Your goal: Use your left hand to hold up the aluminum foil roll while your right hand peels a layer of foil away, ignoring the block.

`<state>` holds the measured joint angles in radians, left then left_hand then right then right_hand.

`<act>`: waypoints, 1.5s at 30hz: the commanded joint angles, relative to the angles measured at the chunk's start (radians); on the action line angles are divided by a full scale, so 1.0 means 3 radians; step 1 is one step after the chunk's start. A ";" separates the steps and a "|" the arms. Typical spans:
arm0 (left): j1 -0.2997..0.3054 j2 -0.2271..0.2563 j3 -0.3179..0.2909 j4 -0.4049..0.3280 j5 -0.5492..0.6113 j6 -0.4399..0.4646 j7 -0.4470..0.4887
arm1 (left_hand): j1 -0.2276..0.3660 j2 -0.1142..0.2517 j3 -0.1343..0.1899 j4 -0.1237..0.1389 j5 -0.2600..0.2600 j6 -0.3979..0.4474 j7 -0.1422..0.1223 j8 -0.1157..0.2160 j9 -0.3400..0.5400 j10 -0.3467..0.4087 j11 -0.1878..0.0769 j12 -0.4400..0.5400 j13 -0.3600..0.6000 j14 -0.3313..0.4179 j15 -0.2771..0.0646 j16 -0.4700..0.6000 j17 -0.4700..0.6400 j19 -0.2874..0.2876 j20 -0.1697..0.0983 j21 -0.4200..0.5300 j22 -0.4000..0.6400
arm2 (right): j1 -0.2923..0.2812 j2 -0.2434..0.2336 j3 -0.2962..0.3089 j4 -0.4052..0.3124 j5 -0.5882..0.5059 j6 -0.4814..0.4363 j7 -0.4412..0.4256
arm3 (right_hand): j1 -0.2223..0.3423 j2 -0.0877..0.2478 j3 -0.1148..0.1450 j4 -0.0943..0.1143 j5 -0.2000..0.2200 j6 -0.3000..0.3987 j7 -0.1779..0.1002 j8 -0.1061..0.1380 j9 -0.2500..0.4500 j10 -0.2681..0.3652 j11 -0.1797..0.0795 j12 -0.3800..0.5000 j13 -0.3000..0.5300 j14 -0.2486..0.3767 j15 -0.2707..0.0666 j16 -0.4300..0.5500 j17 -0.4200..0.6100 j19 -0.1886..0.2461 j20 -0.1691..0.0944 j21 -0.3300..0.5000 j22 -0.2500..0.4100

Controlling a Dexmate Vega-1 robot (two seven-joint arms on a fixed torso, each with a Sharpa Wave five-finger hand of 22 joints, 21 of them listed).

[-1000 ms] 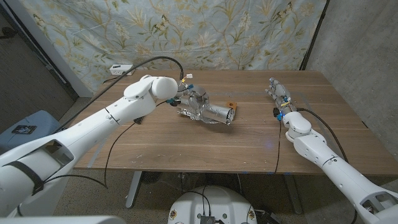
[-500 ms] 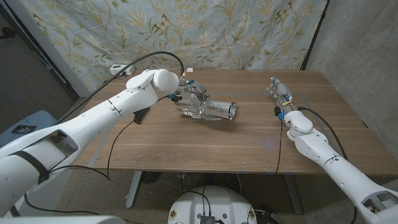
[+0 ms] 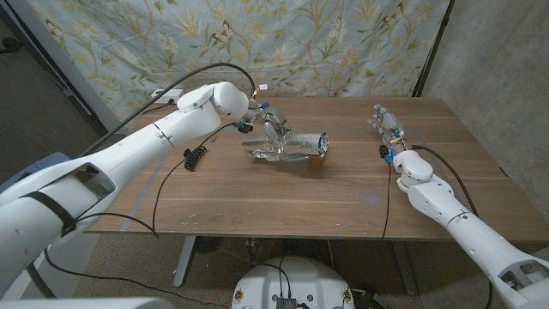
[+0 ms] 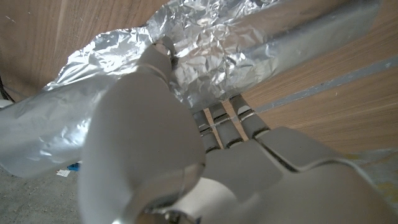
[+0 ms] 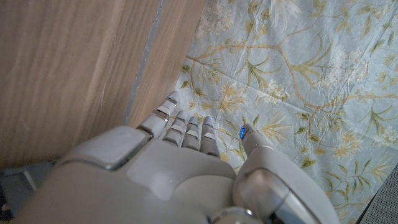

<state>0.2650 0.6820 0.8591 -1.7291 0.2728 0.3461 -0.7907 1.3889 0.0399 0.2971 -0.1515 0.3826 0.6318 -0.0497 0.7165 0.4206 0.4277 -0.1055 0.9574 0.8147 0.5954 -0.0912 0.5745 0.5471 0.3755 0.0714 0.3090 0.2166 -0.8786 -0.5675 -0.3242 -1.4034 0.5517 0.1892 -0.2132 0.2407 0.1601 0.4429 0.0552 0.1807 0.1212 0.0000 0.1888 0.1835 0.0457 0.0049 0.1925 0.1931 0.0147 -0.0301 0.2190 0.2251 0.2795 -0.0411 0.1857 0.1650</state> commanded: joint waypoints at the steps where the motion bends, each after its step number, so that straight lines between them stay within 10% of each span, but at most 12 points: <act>1: -0.0194 -0.0093 0.0060 0.0285 -0.0409 0.0044 -0.0116 | -0.0160 0.0246 -0.0003 0.0005 0.0038 0.0230 0.0164 0.0296 0.0031 0.0552 -0.0014 0.0292 0.0512 0.0075 -0.0025 0.0090 0.0088 0.0030 0.0005 0.0027 0.0013 | 0.0027 -0.0019 0.0001 0.0032 0.0017 -0.0011 0.0041 | 0.0045 0.0061 -0.0002 -0.0009 0.0015 0.0008 0.0006 0.0011 0.0012 -0.0017 -0.0001 0.0015 0.0006 -0.0015 -0.0055 0.0028 0.0009 -0.0013 -0.0184 0.0014 0.0009; 45: -0.0545 -0.0381 0.0098 0.1301 -0.1650 0.0003 -0.0484 | -0.0175 0.0282 -0.0010 -0.0012 0.0180 0.0302 0.0263 0.0364 0.0071 0.0675 0.0093 0.0286 0.0630 0.0172 -0.0001 0.0261 0.0222 0.0111 0.0063 0.0128 0.0061 | 0.0090 -0.0071 -0.0069 0.0113 0.0027 -0.0047 0.0232 | 0.0054 0.0064 0.0004 -0.0011 0.0015 0.0028 0.0004 0.0016 0.0013 -0.0028 -0.0005 0.0013 0.0006 -0.0020 -0.0058 0.0028 0.0008 -0.0014 -0.0184 0.0013 0.0009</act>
<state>0.1131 0.5820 0.8971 -1.4076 -0.1408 0.3649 -0.9047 1.3889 0.0399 0.2889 -0.1596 0.4296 0.6379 -0.0481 0.7164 0.4206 0.4333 -0.1000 0.9575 0.8151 0.5976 -0.0890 0.5746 0.5929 0.4040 0.0894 0.3371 0.2304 -0.8579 -0.5909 -0.3356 -1.3770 0.5599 0.1809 -0.1540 0.2407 0.1601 0.4429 0.0552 0.1807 0.1212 0.0000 0.1888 0.1836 0.0457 0.0049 0.1925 0.1931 0.0148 -0.0301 0.2190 0.2251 0.2795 -0.0411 0.1857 0.1650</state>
